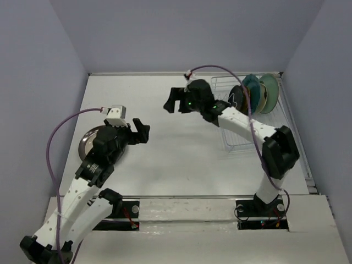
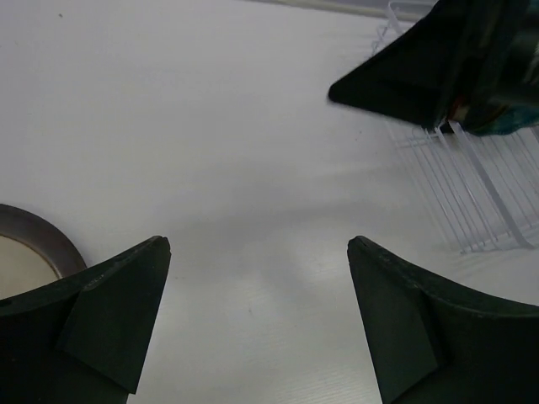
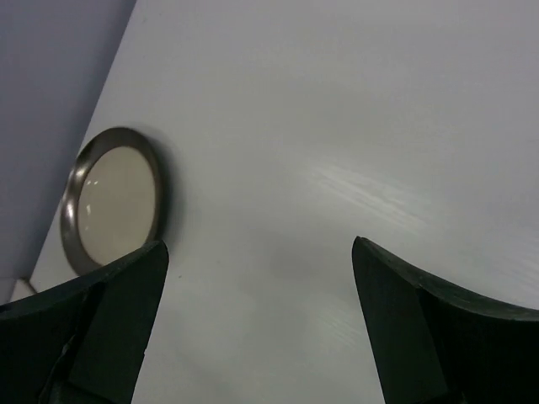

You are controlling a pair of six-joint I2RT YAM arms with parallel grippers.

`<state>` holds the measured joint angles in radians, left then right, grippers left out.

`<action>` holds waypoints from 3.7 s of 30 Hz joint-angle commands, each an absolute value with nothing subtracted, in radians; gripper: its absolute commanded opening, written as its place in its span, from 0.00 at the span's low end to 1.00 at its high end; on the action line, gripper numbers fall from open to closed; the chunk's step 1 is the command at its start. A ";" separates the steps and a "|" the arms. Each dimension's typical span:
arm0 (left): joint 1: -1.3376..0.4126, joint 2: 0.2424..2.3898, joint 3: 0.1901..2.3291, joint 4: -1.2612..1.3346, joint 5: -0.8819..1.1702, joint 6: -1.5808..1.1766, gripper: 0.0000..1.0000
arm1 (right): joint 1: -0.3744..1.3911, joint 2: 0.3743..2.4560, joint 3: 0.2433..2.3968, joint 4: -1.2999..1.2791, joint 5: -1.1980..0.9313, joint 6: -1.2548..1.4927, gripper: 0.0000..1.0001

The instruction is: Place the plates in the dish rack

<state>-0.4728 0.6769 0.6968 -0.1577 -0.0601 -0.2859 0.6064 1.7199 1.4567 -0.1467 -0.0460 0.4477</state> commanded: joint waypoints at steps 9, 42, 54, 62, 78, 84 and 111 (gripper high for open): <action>-0.495 0.434 0.715 -0.034 -0.315 -0.275 0.98 | 0.886 2.169 1.607 0.184 -0.228 0.839 0.90; -0.561 0.405 0.690 -0.034 -0.284 -0.255 0.98 | 0.985 2.420 1.816 0.376 -0.282 1.040 0.07; -0.560 0.414 0.687 -0.028 -0.275 -0.256 0.98 | 0.727 1.658 1.465 0.057 0.272 0.464 0.07; -0.560 0.446 0.683 -0.014 -0.236 -0.256 0.98 | 0.556 1.407 1.474 -0.064 0.733 -0.079 0.07; -0.543 0.479 0.680 -0.020 -0.225 -0.258 0.98 | 0.377 1.548 1.539 -0.098 0.773 -0.250 0.07; -0.541 0.477 0.680 -0.020 -0.222 -0.259 0.98 | 0.358 1.559 1.560 -0.107 0.756 -0.253 0.07; -0.531 0.476 0.678 -0.017 -0.219 -0.262 0.98 | 0.348 1.620 1.356 -0.118 0.652 -0.051 0.07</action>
